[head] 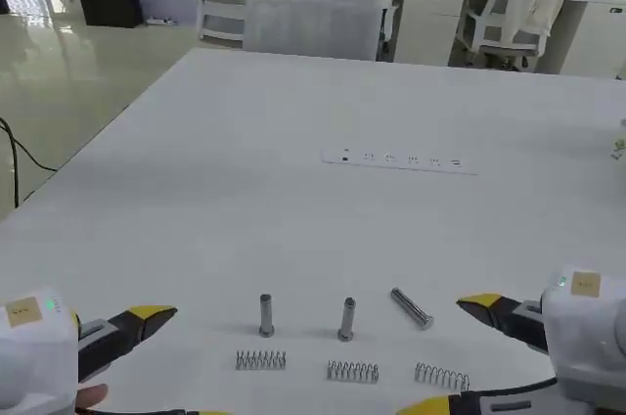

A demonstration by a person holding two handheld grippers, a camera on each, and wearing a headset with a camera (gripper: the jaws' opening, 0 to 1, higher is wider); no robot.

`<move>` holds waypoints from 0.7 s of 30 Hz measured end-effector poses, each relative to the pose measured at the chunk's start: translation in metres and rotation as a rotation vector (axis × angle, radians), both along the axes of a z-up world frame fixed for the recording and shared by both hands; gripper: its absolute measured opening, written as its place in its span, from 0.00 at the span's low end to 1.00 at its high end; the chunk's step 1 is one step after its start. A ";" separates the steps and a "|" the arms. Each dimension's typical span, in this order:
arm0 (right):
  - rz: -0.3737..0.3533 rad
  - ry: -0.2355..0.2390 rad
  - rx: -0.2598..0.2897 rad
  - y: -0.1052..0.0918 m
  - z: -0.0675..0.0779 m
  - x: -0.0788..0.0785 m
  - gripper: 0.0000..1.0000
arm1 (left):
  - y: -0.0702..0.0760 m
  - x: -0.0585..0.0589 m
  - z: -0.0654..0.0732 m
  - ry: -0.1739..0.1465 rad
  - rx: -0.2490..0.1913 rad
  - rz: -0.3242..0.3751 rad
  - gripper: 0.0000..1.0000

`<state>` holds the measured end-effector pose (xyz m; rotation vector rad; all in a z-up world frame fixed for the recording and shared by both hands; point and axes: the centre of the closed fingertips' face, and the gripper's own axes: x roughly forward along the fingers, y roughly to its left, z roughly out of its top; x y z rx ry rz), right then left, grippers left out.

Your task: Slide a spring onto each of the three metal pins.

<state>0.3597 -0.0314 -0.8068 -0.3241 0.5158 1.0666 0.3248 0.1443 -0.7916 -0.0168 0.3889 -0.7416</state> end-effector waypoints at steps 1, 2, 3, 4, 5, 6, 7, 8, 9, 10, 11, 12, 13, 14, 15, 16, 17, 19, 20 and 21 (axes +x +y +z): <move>0.000 0.000 0.000 0.000 0.000 0.000 0.88 | 0.000 0.000 0.000 0.000 0.000 0.000 0.92; 0.000 0.000 0.000 0.000 0.000 0.000 0.88 | 0.000 0.000 0.000 0.001 0.001 0.000 0.92; 0.000 0.001 -0.001 0.000 0.000 0.000 0.88 | 0.000 0.000 0.000 0.001 0.001 0.000 0.92; -0.001 0.001 -0.001 0.000 0.000 0.000 0.88 | 0.000 0.000 0.000 0.001 0.000 0.000 0.92; -0.001 0.001 -0.001 0.000 0.000 0.000 0.88 | 0.000 0.000 0.000 0.001 0.000 0.000 0.92; -0.002 0.002 -0.001 0.000 0.000 0.001 0.88 | 0.000 0.000 0.000 0.001 0.000 0.001 0.92; -0.002 0.002 -0.001 0.000 0.000 0.001 0.88 | 0.000 0.000 0.000 0.002 0.000 0.001 0.92; -0.001 0.002 -0.001 0.000 0.000 0.001 0.88 | 0.000 0.000 0.000 0.002 -0.001 0.001 0.92; -0.001 0.003 -0.001 0.000 0.000 0.000 0.88 | 0.000 0.000 0.000 0.002 -0.001 0.001 0.92; -0.001 0.003 -0.003 0.000 -0.001 0.000 0.88 | 0.000 0.000 -0.001 0.002 0.000 0.001 0.92; -0.001 0.003 -0.003 0.000 -0.001 0.000 0.88 | 0.000 0.000 -0.001 0.003 0.000 0.000 0.92; -0.001 0.004 -0.003 0.000 0.000 0.001 0.88 | 0.000 0.000 -0.001 0.003 -0.002 0.000 0.92; -0.002 0.004 -0.002 0.000 0.000 0.001 0.88 | 0.000 0.001 -0.001 0.003 -0.002 0.001 0.92; -0.004 0.004 -0.002 -0.001 0.000 0.001 0.88 | 0.000 0.001 -0.001 0.003 -0.003 0.001 0.92; -0.005 0.003 -0.002 -0.001 0.000 0.002 0.88 | 0.000 0.001 -0.001 0.004 -0.004 0.001 0.92; -0.005 0.002 -0.001 -0.001 0.001 0.002 0.88 | 0.000 0.001 -0.002 0.004 -0.004 0.001 0.92; -0.006 0.002 -0.001 -0.001 0.001 0.003 0.88 | 0.000 0.001 -0.002 0.004 -0.004 0.000 0.92; -0.007 0.000 -0.003 -0.001 0.002 0.004 0.88 | -0.001 0.000 -0.001 0.003 -0.003 -0.002 0.92; -0.008 0.000 -0.003 -0.001 0.003 0.004 0.88 | -0.001 0.000 -0.001 0.002 -0.003 -0.003 0.92; -0.009 -0.002 0.000 0.000 0.004 0.005 0.88 | -0.001 0.000 -0.001 0.002 -0.004 -0.002 0.92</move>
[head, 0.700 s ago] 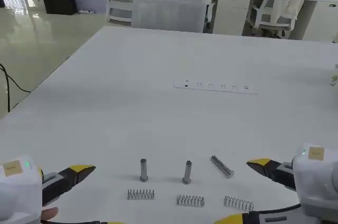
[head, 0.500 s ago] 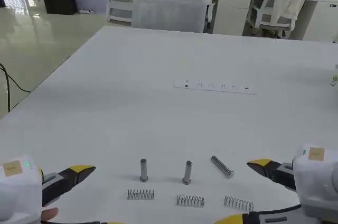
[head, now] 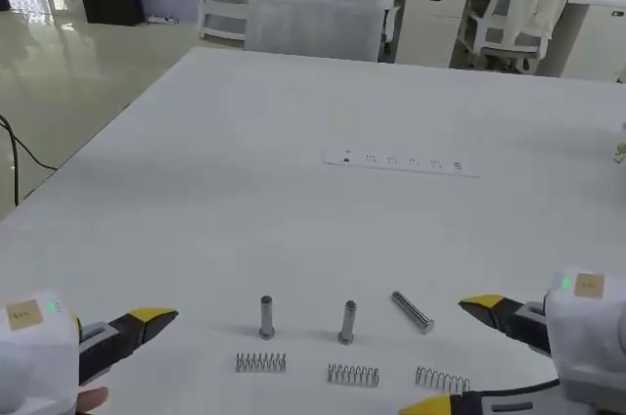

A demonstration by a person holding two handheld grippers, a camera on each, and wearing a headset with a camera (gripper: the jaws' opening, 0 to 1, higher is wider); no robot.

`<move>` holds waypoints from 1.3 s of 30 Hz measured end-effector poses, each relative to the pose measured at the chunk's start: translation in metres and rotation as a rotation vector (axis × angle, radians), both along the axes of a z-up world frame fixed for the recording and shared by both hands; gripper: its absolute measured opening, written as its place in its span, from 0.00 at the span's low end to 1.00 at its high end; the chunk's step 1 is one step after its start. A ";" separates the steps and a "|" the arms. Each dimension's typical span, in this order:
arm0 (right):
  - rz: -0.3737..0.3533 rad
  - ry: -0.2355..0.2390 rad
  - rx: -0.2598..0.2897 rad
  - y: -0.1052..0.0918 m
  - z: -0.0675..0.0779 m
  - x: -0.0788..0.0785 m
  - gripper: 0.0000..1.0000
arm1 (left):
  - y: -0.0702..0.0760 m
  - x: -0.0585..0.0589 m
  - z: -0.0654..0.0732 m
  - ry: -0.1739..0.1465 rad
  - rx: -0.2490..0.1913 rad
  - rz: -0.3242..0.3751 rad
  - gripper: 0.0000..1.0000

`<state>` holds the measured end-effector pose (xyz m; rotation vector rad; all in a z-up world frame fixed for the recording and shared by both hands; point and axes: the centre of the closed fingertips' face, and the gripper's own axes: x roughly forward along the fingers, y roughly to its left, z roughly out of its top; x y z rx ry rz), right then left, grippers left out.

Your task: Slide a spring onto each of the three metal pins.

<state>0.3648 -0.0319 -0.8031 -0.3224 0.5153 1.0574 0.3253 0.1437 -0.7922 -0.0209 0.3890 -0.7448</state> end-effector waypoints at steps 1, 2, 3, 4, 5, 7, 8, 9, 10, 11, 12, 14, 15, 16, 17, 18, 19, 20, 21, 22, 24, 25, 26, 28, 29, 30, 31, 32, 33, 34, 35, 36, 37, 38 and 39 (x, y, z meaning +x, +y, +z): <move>0.000 -0.002 0.001 0.000 0.001 0.001 0.88 | 0.000 0.000 0.000 -0.001 -0.001 0.001 0.92; 0.000 -0.004 -0.002 0.000 0.001 0.001 0.88 | 0.000 0.000 0.000 -0.001 -0.002 0.001 0.92; 0.000 -0.007 -0.004 0.000 0.002 0.002 0.88 | 0.000 0.000 0.000 -0.001 -0.002 0.001 0.92; 0.000 -0.009 -0.004 0.000 0.003 0.003 0.88 | 0.000 0.000 0.000 -0.001 -0.001 0.000 0.92; -0.001 -0.009 -0.003 0.000 0.003 0.003 0.88 | 0.000 0.000 0.000 0.000 0.000 0.000 0.92; -0.001 -0.012 -0.001 0.001 0.004 0.005 0.88 | 0.000 -0.001 0.000 -0.001 0.000 0.000 0.92; 0.000 -0.012 -0.003 0.001 0.004 0.005 0.88 | 0.000 -0.001 0.000 -0.001 -0.001 0.001 0.92; 0.001 -0.013 -0.006 0.001 0.004 0.006 0.88 | 0.000 -0.001 0.001 -0.002 -0.001 0.001 0.92; 0.001 -0.016 -0.009 0.000 0.004 0.008 0.88 | 0.000 -0.001 0.001 -0.003 0.000 0.002 0.92; 0.000 -0.017 -0.009 0.000 0.005 0.009 0.88 | 0.000 0.000 0.002 -0.004 -0.001 0.003 0.92; -0.001 -0.019 -0.007 0.000 0.006 0.010 0.88 | 0.000 0.000 0.002 -0.005 -0.001 0.003 0.92; 0.000 -0.023 -0.010 0.000 0.007 0.013 0.88 | 0.000 0.000 0.002 -0.006 -0.001 0.005 0.92; 0.001 -0.026 -0.015 0.001 0.008 0.015 0.88 | 0.001 0.000 0.002 -0.006 -0.001 0.005 0.92; 0.001 -0.028 -0.017 0.001 0.008 0.017 0.87 | 0.001 0.000 0.002 -0.006 -0.002 0.007 0.92; 0.001 -0.031 -0.018 0.001 0.010 0.019 0.87 | 0.001 0.000 0.002 -0.006 -0.001 0.008 0.92; 0.000 -0.033 -0.018 0.002 0.010 0.021 0.87 | 0.001 -0.001 0.002 -0.007 -0.001 0.008 0.92; 0.000 -0.035 -0.018 0.003 0.011 0.024 0.87 | 0.001 -0.001 0.002 -0.006 -0.001 0.009 0.92; 0.001 -0.038 -0.018 0.003 0.012 0.026 0.87 | 0.001 -0.001 0.003 -0.007 -0.002 0.010 0.92; 0.001 -0.039 -0.019 0.004 0.012 0.028 0.86 | 0.002 -0.001 0.003 -0.007 -0.002 0.011 0.92; 0.002 -0.041 -0.022 0.005 0.012 0.031 0.86 | 0.002 -0.001 0.003 -0.007 -0.001 0.012 0.92; 0.002 -0.043 -0.027 0.006 0.012 0.035 0.86 | 0.003 -0.002 0.003 -0.008 -0.001 0.015 0.92; 0.001 -0.043 -0.028 0.006 0.012 0.037 0.85 | 0.003 -0.002 0.003 -0.008 -0.001 0.016 0.92; 0.001 -0.043 -0.030 0.007 0.013 0.038 0.85 | 0.004 -0.002 0.004 -0.008 0.000 0.019 0.92; 0.001 -0.043 -0.033 0.008 0.013 0.042 0.84 | 0.004 -0.002 0.004 -0.009 -0.001 0.020 0.92; 0.000 -0.043 -0.034 0.008 0.012 0.043 0.84 | 0.004 -0.002 0.004 -0.009 -0.001 0.021 0.92; 0.000 -0.042 -0.036 0.009 0.012 0.044 0.83 | 0.004 -0.002 0.004 -0.009 -0.001 0.021 0.92; -0.003 -0.039 -0.038 0.009 0.011 0.046 0.82 | 0.003 -0.002 0.005 -0.010 0.000 0.022 0.92; -0.005 -0.037 -0.040 0.010 0.011 0.047 0.82 | 0.003 -0.002 0.005 -0.011 0.000 0.022 0.92; -0.003 -0.032 -0.047 0.012 0.009 0.048 0.81 | 0.003 -0.002 0.005 -0.011 -0.001 0.022 0.92; -0.001 -0.032 -0.050 0.013 0.009 0.049 0.79 | 0.003 -0.002 0.005 -0.011 -0.001 0.022 0.92; 0.000 -0.036 -0.056 0.015 0.008 0.050 0.78 | 0.003 -0.002 0.005 -0.011 -0.001 0.023 0.92; -0.002 -0.036 -0.061 0.016 0.007 0.052 0.77 | 0.003 -0.003 0.005 -0.011 0.000 0.023 0.92; -0.013 -0.030 -0.077 0.016 0.005 0.056 0.74 | 0.003 -0.003 0.005 -0.011 0.000 0.023 0.92; -0.013 -0.028 -0.082 0.016 0.004 0.057 0.73 | 0.003 -0.003 0.005 -0.011 -0.001 0.024 0.92; -0.016 -0.026 -0.089 0.017 0.002 0.060 0.71 | 0.003 -0.003 0.005 -0.011 -0.001 0.025 0.92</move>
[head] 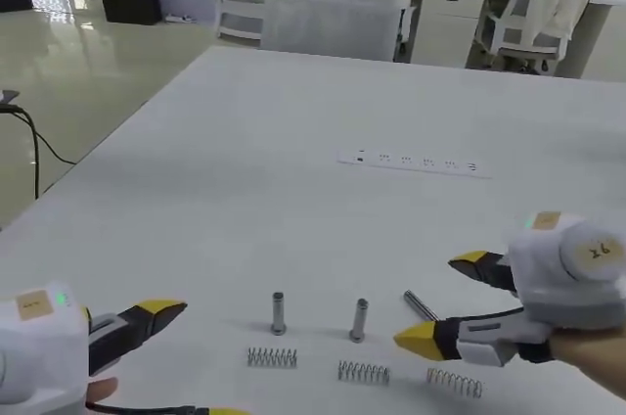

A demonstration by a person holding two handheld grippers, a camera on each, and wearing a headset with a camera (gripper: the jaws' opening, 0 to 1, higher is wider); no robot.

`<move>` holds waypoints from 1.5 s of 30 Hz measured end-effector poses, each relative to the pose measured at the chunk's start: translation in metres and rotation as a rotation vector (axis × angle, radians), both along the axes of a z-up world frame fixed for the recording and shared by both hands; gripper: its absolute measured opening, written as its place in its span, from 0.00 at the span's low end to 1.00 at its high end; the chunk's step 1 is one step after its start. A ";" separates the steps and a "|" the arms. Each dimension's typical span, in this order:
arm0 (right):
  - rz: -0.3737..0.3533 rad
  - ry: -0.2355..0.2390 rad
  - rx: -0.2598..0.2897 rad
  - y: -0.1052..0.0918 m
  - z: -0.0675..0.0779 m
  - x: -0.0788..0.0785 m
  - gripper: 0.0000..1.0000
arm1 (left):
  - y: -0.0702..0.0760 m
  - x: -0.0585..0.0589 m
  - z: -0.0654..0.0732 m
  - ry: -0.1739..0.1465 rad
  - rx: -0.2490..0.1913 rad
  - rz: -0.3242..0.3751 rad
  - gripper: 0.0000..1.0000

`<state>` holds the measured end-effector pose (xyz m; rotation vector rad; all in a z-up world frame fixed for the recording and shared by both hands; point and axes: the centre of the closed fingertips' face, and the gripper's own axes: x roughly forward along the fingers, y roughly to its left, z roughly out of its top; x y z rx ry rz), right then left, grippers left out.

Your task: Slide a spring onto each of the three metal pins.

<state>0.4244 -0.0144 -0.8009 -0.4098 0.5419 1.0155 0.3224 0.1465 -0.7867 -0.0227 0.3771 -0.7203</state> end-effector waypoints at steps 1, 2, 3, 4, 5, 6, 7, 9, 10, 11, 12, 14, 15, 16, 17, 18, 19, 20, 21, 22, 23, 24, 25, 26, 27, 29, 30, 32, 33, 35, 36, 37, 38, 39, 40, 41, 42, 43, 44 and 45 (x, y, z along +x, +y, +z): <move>-0.002 0.002 -0.004 0.001 -0.001 0.002 0.68 | 0.000 0.000 0.000 0.000 0.000 0.001 0.92; -0.009 0.009 -0.010 0.001 -0.003 0.004 0.67 | 0.000 0.000 0.000 0.000 0.000 0.001 0.92; -0.013 0.015 -0.018 0.001 -0.005 0.005 0.65 | 0.001 0.000 0.000 0.000 0.000 0.002 0.92; -0.016 0.021 -0.027 0.001 -0.007 0.007 0.64 | 0.001 0.000 0.000 0.000 0.000 0.003 0.92; -0.020 0.023 -0.033 0.001 -0.008 0.009 0.62 | 0.002 0.000 -0.001 0.001 0.000 0.004 0.92; -0.023 0.030 -0.038 0.002 -0.010 0.010 0.61 | 0.002 0.000 -0.001 0.001 0.000 0.005 0.91; -0.028 0.039 -0.046 0.002 -0.012 0.011 0.60 | 0.002 0.000 -0.001 0.000 -0.001 0.005 0.91; -0.044 0.047 -0.059 0.001 -0.016 0.016 0.55 | 0.002 0.000 -0.001 -0.001 -0.002 0.005 0.91; -0.049 0.053 -0.061 0.001 -0.017 0.017 0.53 | 0.002 0.000 -0.001 -0.001 -0.002 0.005 0.91; -0.057 0.062 -0.063 0.000 -0.019 0.019 0.51 | 0.002 0.000 0.000 -0.002 -0.003 0.004 0.91; -0.063 0.067 -0.067 0.000 -0.020 0.020 0.49 | 0.002 0.001 0.000 -0.002 -0.003 0.005 0.91; -0.073 0.073 -0.078 -0.001 -0.023 0.022 0.47 | 0.002 0.000 -0.001 -0.002 -0.004 0.004 0.91; -0.080 0.078 -0.085 -0.002 -0.025 0.024 0.45 | 0.002 0.000 -0.001 -0.001 -0.005 0.004 0.91; -0.089 0.087 -0.089 -0.002 -0.026 0.025 0.43 | 0.002 0.000 -0.001 -0.001 -0.005 0.004 0.91; -0.091 0.089 -0.090 -0.002 -0.027 0.026 0.41 | 0.002 0.000 -0.002 0.000 -0.005 0.004 0.91; -0.102 0.096 -0.095 -0.003 -0.029 0.027 0.39 | 0.002 0.000 -0.002 0.000 -0.005 0.003 0.91; -0.104 0.098 -0.097 -0.003 -0.029 0.028 0.37 | 0.002 0.000 -0.002 0.001 -0.005 0.002 0.91; -0.110 0.102 -0.101 -0.003 -0.031 0.029 0.36 | 0.001 0.000 -0.002 0.001 -0.006 0.000 0.91; -0.114 0.105 -0.106 -0.003 -0.032 0.030 0.34 | 0.001 0.000 -0.002 0.000 -0.006 -0.001 0.91; -0.117 0.108 -0.111 -0.003 -0.034 0.031 0.33 | 0.000 0.000 -0.002 0.000 -0.007 -0.002 0.91; -0.122 0.114 -0.116 -0.003 -0.035 0.032 0.31 | 0.000 0.000 -0.001 0.000 -0.008 -0.003 0.91; -0.129 0.118 -0.124 -0.003 -0.036 0.033 0.28 | 0.000 0.000 -0.001 0.000 -0.009 -0.004 0.91; -0.138 0.118 -0.127 -0.003 -0.037 0.035 0.25 | 0.000 0.000 -0.001 -0.001 -0.009 -0.005 0.90; -0.137 0.121 -0.131 -0.002 -0.038 0.035 0.23 | -0.001 0.000 -0.001 -0.001 -0.009 -0.006 0.90; -0.142 0.127 -0.134 -0.002 -0.039 0.036 0.22 | -0.001 -0.001 -0.001 0.000 -0.009 -0.007 0.90; -0.152 0.137 -0.139 -0.002 -0.041 0.039 0.22 | -0.001 -0.001 -0.002 0.001 -0.010 -0.008 0.90; -0.156 0.141 -0.143 -0.002 -0.042 0.039 0.21 | -0.001 -0.001 -0.002 0.001 -0.010 -0.008 0.90; -0.163 0.150 -0.157 -0.003 -0.046 0.041 0.19 | 0.000 -0.001 -0.002 0.001 -0.011 -0.009 0.90; -0.165 0.160 -0.165 -0.004 -0.048 0.041 0.17 | 0.000 -0.001 -0.002 0.002 -0.011 -0.009 0.90; -0.170 0.166 -0.174 -0.004 -0.051 0.042 0.16 | 0.000 -0.001 -0.002 0.001 -0.012 -0.009 0.90; -0.170 0.167 -0.176 -0.004 -0.052 0.042 0.16 | 0.000 -0.001 -0.002 0.002 -0.013 -0.010 0.90; -0.171 0.171 -0.175 -0.004 -0.052 0.042 0.16 | 0.000 -0.001 -0.002 0.002 -0.014 -0.011 0.90; -0.174 0.176 -0.174 -0.004 -0.053 0.042 0.16 | 0.000 -0.001 -0.003 0.003 -0.013 -0.012 0.90; -0.174 0.182 -0.175 -0.003 -0.053 0.043 0.15 | 0.001 0.000 -0.003 0.004 -0.013 -0.013 0.90; -0.175 0.184 -0.176 -0.003 -0.054 0.043 0.15 | 0.001 0.000 -0.003 0.005 -0.012 -0.014 0.90; -0.176 0.186 -0.178 -0.003 -0.055 0.043 0.15 | 0.001 0.000 -0.004 0.005 -0.013 -0.015 0.89; -0.177 0.189 -0.183 -0.003 -0.056 0.044 0.14 | 0.001 0.000 -0.004 0.005 -0.013 -0.015 0.89; -0.179 0.191 -0.184 -0.003 -0.056 0.044 0.14 | 0.001 0.000 -0.004 0.005 -0.013 -0.016 0.89; -0.181 0.197 -0.184 -0.002 -0.057 0.044 0.14 | 0.001 0.000 -0.003 0.005 -0.014 -0.016 0.89; -0.182 0.200 -0.184 -0.002 -0.058 0.044 0.13 | 0.001 0.000 -0.003 0.005 -0.015 -0.016 0.89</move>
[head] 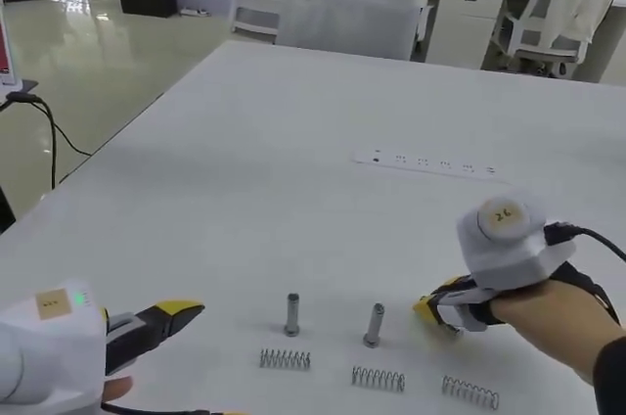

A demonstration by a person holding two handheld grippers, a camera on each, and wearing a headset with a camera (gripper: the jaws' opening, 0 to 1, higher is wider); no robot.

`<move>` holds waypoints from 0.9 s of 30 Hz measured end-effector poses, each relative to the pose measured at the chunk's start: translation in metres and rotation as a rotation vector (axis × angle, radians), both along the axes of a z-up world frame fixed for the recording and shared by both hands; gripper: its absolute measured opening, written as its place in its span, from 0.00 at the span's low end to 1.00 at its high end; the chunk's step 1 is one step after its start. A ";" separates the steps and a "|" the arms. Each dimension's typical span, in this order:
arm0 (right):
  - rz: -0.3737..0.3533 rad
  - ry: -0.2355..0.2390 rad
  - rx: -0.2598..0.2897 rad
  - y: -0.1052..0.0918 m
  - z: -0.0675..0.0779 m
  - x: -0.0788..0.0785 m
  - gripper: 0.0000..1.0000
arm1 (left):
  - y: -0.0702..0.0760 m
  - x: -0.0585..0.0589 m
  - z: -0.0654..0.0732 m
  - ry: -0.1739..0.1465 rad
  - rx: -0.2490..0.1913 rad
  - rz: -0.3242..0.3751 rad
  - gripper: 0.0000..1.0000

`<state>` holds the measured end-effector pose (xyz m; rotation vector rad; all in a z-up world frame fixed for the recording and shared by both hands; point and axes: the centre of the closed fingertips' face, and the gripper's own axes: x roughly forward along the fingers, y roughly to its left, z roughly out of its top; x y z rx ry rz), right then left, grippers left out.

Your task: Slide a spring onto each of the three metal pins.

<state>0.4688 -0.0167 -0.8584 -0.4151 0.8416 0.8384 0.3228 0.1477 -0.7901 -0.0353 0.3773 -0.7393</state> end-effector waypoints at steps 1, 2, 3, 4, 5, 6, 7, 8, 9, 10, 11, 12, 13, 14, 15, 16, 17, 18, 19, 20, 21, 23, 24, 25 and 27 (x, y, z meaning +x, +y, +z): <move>-0.004 0.005 -0.001 0.000 -0.001 0.001 0.13 | 0.000 0.000 0.000 0.000 0.000 -0.001 0.89; -0.009 0.009 -0.004 -0.001 -0.001 0.001 0.13 | 0.000 0.000 0.000 0.000 0.002 -0.001 0.89; -0.013 0.013 -0.007 -0.001 -0.002 0.002 0.12 | 0.000 0.000 -0.001 0.001 0.002 -0.001 0.89; -0.014 0.015 -0.008 -0.001 -0.002 0.002 0.11 | 0.000 0.000 -0.001 0.001 0.002 0.000 0.89; -0.016 0.017 -0.009 -0.001 -0.003 0.001 0.11 | 0.001 0.001 0.000 0.000 0.000 0.001 0.89; -0.016 0.020 -0.013 -0.002 -0.004 0.001 0.10 | 0.001 0.001 0.000 0.000 0.000 0.001 0.89; -0.017 0.019 -0.016 -0.002 -0.004 0.001 0.09 | 0.001 0.001 -0.001 0.001 0.000 0.002 0.89; -0.026 0.017 -0.019 -0.003 -0.004 0.002 0.08 | 0.001 0.001 -0.001 0.001 0.000 0.001 0.89; -0.021 0.013 -0.018 -0.003 -0.004 0.003 0.08 | 0.001 0.001 -0.001 0.001 0.000 0.001 0.89; -0.024 0.014 -0.021 -0.004 -0.004 0.003 0.07 | 0.001 0.001 -0.002 0.003 0.001 0.001 0.89; -0.024 0.013 -0.022 -0.004 -0.004 0.003 0.07 | 0.000 0.001 -0.002 0.004 0.001 0.000 0.89; -0.019 0.010 -0.026 -0.004 -0.004 0.003 0.07 | 0.000 0.001 -0.002 0.003 0.002 -0.001 0.89; -0.013 0.004 -0.033 -0.003 -0.004 0.003 0.07 | 0.000 0.001 -0.002 0.003 0.002 -0.001 0.89; -0.009 0.000 -0.040 -0.003 -0.004 0.003 0.07 | 0.000 0.001 -0.002 0.003 0.002 -0.001 0.88; -0.009 -0.002 -0.042 -0.003 -0.004 0.003 0.06 | 0.000 0.001 -0.002 0.003 0.001 0.000 0.88; -0.011 -0.002 -0.044 -0.002 -0.004 0.003 0.06 | 0.000 0.001 -0.002 0.003 0.002 0.000 0.88; -0.012 -0.003 -0.045 -0.002 -0.004 0.002 0.06 | 0.000 0.001 -0.002 0.003 0.002 0.000 0.88; -0.017 -0.003 -0.049 -0.001 -0.004 0.002 0.06 | 0.000 0.001 -0.002 0.002 0.003 -0.001 0.88; -0.019 -0.004 -0.052 -0.002 -0.004 0.002 0.05 | 0.000 0.001 -0.002 0.001 0.003 -0.001 0.88; -0.022 -0.004 -0.053 -0.002 -0.004 0.003 0.05 | 0.000 0.001 -0.001 0.001 0.003 -0.001 0.88; -0.026 -0.003 -0.052 -0.002 -0.005 0.003 0.05 | 0.000 0.001 -0.001 0.001 0.003 0.000 0.88; -0.033 0.004 -0.045 -0.002 -0.005 0.001 0.05 | 0.001 0.001 -0.001 0.001 0.003 0.002 0.88; -0.036 0.006 -0.043 -0.003 -0.004 0.001 0.05 | 0.001 0.001 -0.001 0.000 0.002 0.002 0.88; -0.041 0.006 -0.034 -0.004 -0.003 0.000 0.05 | 0.001 0.001 0.000 0.000 0.001 0.003 0.88; -0.049 0.007 -0.016 -0.005 0.000 -0.001 0.05 | 0.000 0.000 0.000 -0.001 0.002 0.003 0.88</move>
